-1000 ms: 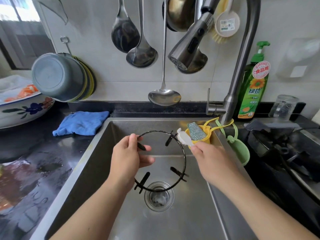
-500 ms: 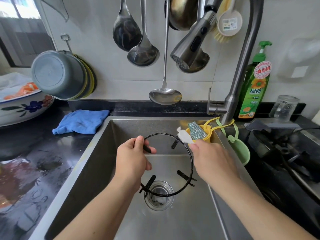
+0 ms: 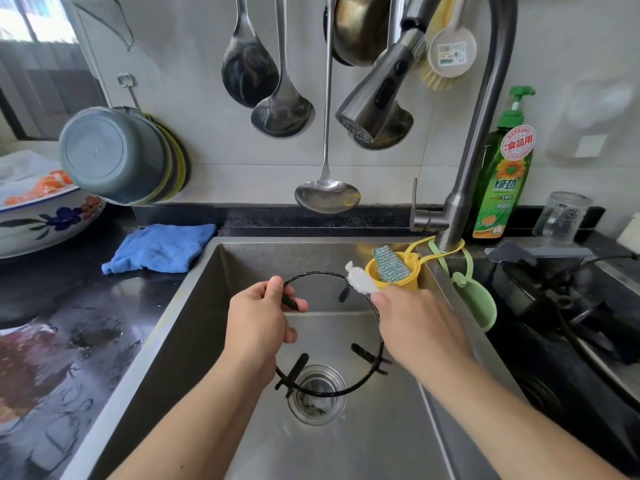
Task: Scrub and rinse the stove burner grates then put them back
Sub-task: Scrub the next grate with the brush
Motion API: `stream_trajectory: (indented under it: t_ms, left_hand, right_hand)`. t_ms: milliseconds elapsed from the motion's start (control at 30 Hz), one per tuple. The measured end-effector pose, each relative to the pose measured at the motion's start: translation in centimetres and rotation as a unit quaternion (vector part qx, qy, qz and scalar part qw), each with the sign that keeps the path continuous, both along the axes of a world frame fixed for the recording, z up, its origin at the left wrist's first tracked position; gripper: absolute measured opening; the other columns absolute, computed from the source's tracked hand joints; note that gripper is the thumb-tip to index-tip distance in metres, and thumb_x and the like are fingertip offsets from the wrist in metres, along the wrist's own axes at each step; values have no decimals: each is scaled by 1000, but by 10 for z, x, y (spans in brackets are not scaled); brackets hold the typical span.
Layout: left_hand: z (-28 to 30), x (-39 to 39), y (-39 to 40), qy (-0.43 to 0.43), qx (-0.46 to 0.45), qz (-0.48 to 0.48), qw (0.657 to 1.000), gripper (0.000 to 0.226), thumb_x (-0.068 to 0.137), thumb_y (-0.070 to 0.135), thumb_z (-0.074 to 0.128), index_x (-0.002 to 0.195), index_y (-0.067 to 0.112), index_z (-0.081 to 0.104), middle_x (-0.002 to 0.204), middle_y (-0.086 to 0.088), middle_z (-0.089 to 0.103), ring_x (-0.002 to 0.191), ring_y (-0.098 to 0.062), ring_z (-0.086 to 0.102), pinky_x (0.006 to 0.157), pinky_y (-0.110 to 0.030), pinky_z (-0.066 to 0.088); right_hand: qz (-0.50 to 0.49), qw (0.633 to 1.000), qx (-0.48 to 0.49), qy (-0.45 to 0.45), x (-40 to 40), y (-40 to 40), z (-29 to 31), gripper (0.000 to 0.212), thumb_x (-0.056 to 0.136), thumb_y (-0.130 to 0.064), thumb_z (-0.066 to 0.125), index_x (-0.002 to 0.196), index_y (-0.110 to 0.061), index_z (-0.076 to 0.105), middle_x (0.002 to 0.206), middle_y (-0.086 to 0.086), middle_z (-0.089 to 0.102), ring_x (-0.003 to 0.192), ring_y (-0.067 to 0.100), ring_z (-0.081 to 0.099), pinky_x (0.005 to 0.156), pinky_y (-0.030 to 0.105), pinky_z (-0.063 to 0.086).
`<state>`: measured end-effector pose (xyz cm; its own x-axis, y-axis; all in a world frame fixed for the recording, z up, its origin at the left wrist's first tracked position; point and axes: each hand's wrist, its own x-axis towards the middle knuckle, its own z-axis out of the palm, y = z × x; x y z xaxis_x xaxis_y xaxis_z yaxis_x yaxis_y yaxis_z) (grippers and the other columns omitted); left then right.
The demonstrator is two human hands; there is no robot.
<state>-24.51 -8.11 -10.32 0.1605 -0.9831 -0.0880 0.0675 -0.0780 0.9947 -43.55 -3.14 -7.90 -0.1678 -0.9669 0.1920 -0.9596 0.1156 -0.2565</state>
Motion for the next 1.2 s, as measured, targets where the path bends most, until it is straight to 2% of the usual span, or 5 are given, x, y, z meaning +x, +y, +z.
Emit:
stream_trajectory:
  t_ms: [533, 700, 867, 1067, 1200]
  left_hand:
    - [8, -12, 5, -44, -42, -1, 998, 39, 109, 28, 44, 90, 1, 64, 74, -9, 75, 35, -20, 42, 42, -29, 39]
    - [6, 3, 2, -53, -28, 47, 997, 38, 109, 28, 45, 87, 4, 64, 74, -11, 74, 37, -14, 45, 42, -29, 42]
    - [7, 4, 0, -51, -28, 34, 998, 37, 109, 27, 44, 88, 3, 64, 73, -10, 74, 38, -17, 44, 39, -27, 41]
    - [7, -2, 6, -52, -19, 30, 998, 38, 109, 27, 45, 86, 5, 65, 71, -11, 73, 42, -17, 47, 38, -23, 39]
    - [8, -6, 4, -44, -17, 32, 998, 38, 109, 28, 44, 87, 5, 65, 69, -7, 74, 40, -16, 46, 39, -25, 40]
  right_hand:
    - [33, 999, 14, 10, 4, -3, -8, 40, 104, -51, 33, 82, -23, 50, 71, -2, 50, 69, 28, 50, 56, 36, 38]
    - [136, 989, 50, -26, 3, 4, -9, 43, 103, -53, 38, 75, -21, 48, 68, -1, 53, 63, 22, 51, 55, 36, 41]
    - [20, 995, -51, -86, -13, -11, -4, 47, 103, -51, 38, 68, -20, 45, 65, -1, 53, 61, 22, 53, 55, 35, 44]
    - [62, 996, 53, -22, 1, -4, -12, 44, 103, -53, 36, 76, -22, 50, 72, -1, 54, 68, 22, 53, 54, 35, 40]
    - [26, 999, -6, -28, -6, -5, -6, 45, 104, -53, 34, 75, -23, 51, 70, -3, 55, 64, 19, 54, 57, 37, 46]
